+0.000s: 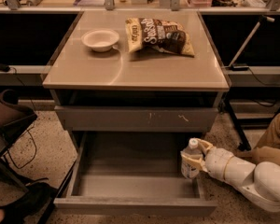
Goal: Place blue plastic bottle into middle drawer
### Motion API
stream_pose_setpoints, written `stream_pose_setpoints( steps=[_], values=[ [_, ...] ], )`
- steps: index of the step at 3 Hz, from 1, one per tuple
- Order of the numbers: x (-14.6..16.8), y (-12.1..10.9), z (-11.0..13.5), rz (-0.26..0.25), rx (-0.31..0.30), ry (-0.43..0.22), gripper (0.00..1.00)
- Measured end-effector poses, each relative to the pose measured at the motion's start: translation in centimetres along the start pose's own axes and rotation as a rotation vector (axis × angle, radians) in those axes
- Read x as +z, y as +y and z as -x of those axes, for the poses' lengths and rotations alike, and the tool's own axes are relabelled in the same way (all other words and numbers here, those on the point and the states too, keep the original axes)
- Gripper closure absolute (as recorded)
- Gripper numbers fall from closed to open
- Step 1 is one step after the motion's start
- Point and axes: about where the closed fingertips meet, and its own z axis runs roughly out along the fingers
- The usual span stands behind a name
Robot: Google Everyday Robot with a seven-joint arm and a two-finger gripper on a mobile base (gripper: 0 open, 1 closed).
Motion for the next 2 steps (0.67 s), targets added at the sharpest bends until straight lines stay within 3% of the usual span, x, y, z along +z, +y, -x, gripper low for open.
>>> stream_pose_setpoints(
  steps=[1,2],
  values=[
    [0.2,0.1,-0.1,0.004,0.002,-0.008,1.0],
    [1.4,1.3,-1.6,0.04,0.029,-0.069,1.0]
  ],
)
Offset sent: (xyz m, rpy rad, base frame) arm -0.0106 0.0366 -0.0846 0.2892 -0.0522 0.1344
